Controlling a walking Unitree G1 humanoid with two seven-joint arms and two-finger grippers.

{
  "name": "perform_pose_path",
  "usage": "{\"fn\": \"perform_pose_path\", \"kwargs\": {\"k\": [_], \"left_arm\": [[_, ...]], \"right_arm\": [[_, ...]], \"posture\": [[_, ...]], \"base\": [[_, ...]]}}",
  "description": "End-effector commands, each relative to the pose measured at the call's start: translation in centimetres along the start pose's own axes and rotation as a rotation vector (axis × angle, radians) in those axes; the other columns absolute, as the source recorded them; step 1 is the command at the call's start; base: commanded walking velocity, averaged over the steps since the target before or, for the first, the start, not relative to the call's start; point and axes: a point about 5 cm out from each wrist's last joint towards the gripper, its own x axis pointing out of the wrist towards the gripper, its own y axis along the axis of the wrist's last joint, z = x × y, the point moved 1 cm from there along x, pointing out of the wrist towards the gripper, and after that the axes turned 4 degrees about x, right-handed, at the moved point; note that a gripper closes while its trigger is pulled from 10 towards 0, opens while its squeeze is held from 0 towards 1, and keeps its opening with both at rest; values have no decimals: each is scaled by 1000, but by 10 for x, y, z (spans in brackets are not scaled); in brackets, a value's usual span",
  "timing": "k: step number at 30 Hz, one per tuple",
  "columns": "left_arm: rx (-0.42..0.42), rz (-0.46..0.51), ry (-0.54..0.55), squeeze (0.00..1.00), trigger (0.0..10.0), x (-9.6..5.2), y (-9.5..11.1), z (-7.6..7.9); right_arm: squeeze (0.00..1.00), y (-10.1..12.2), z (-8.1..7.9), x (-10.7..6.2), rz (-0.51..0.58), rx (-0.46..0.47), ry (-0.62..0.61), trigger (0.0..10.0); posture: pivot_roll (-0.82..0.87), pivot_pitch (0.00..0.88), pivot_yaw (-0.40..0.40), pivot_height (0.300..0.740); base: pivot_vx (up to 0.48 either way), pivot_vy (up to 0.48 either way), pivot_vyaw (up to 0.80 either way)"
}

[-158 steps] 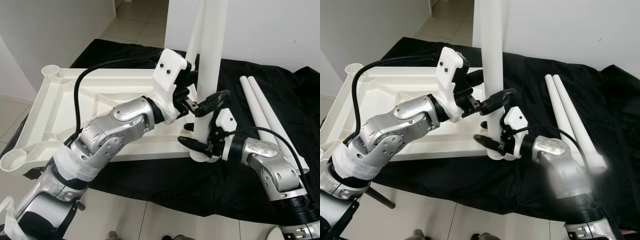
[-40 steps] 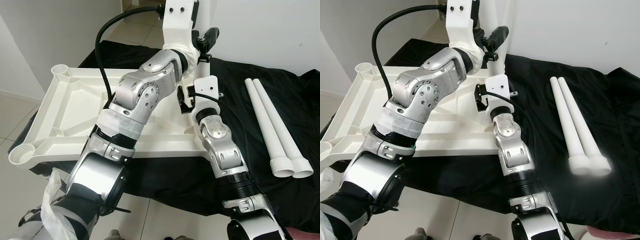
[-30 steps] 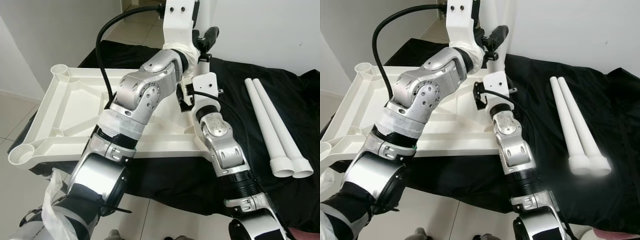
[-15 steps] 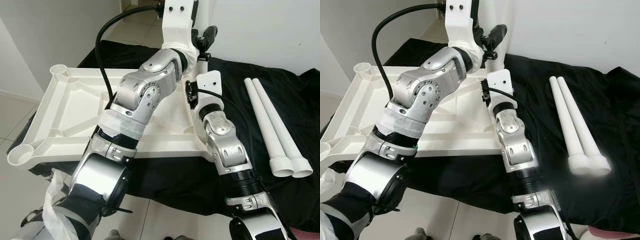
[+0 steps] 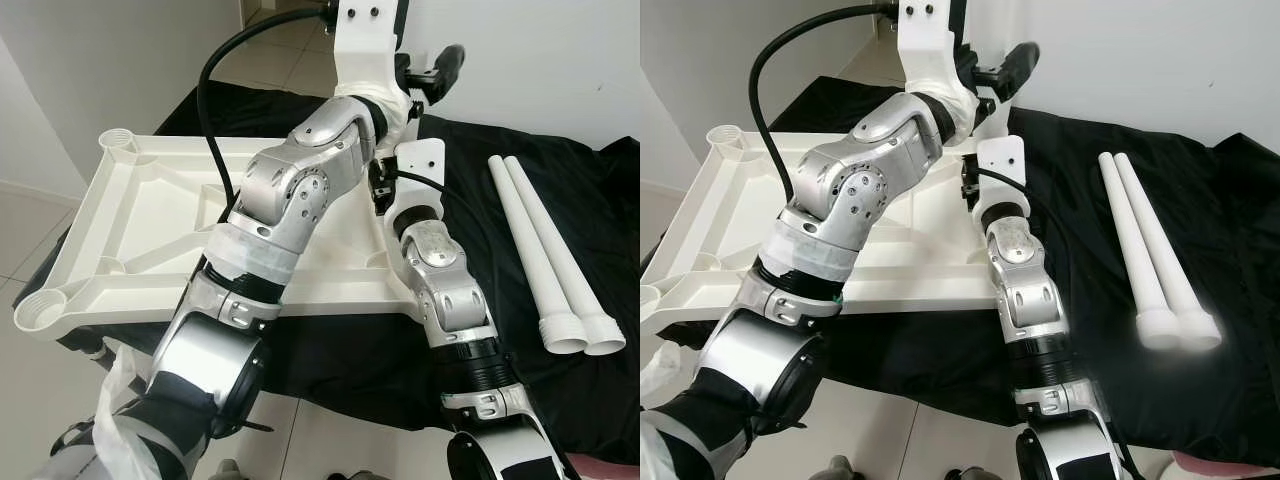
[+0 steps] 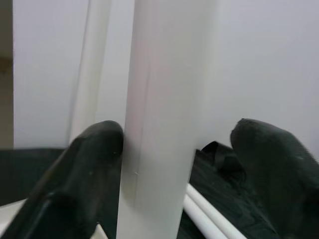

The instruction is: Building children table

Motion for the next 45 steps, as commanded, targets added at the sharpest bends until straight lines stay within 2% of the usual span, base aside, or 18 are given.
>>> {"fn": "perform_pose_path", "kwargs": {"k": [1, 9, 10, 11, 12, 16, 21, 22, 23, 24, 29, 36, 38, 41, 45], "left_arm": [[14, 41, -242, 0, 10000, -3, 5, 20], [11, 57, -255, 0, 10000, -9, 6, 22], [5, 60, -250, 0, 10000, -10, 6, 21], [-47, 57, -223, 0, 10000, -16, 2, 16], [-64, 55, -216, 0, 10000, -18, 1, 15], [-90, 48, -186, 0, 10000, -26, -6, 10], [-97, 44, -175, 0, 10000, -28, -8, 9], [-64, 40, -145, 0, 10000, -39, -18, -1], [-49, 39, -136, 0, 10000, -43, -20, -4], [-49, 39, -136, 0, 10000, -43, -20, -4], [58, 1, -113, 0, 10000, -57, -42, -13], [59, -20, -112, 0, 10000, -66, -53, -14], [27, -45, -111, 0, 10000, -72, -60, -16], [87, -82, -130, 0, 10000, -82, -75, -16], [111, -104, -142, 0, 10000, -86, -82, -15]], "right_arm": [[0, 3, 3, 1, 3, 16, -20, 10000], [0, -1, 12, 1, -7, 19, -61, 10000], [0, -1, 14, 0, -9, 20, -69, 10000], [0, -4, 21, -1, -15, 21, -92, 10000], [0, -5, 23, -2, -16, 20, -100, 10000], [0, -8, 33, -5, -20, 27, -136, 10000], [0, -10, 37, -7, -22, 33, -148, 10000], [0, -17, 49, -14, -31, 43, -175, 10000], [0, -19, 52, -16, -33, 45, -182, 10000], [0, -19, 52, -16, -33, 45, -182, 10000], [0, -26, 59, -25, -37, 44, -183, 10000], [0, -29, 58, -30, -35, 46, -159, 10000], [0, -30, 57, -33, -23, 48, -136, 10000], [0, -27, 51, -39, 17, 60, -78, 10000], [0, -26, 48, -42, 37, 71, -54, 10000]], "posture": [[5, 97, -35, 740], [6, 99, -32, 740], [6, 99, -31, 740], [7, 100, -30, 740], [7, 100, -30, 740], [7, 101, -29, 740], [8, 102, -32, 740], [10, 105, -35, 740], [10, 105, -35, 740], [10, 105, -35, 740], [8, 109, -36, 740], [4, 112, -36, 740], [4, 113, -35, 740], [6, 114, -34, 740], [6, 114, -35, 740]], "base": [[0, 0, 0], [0, 0, 0], [0, 0, 0], [0, 0, 0], [0, 0, 0], [0, 0, 0], [0, 0, 0], [0, 0, 0], [0, 0, 0], [0, 0, 0], [0, 0, 0], [0, 0, 0], [0, 0, 0], [0, 0, 0], [0, 0, 0]]}}
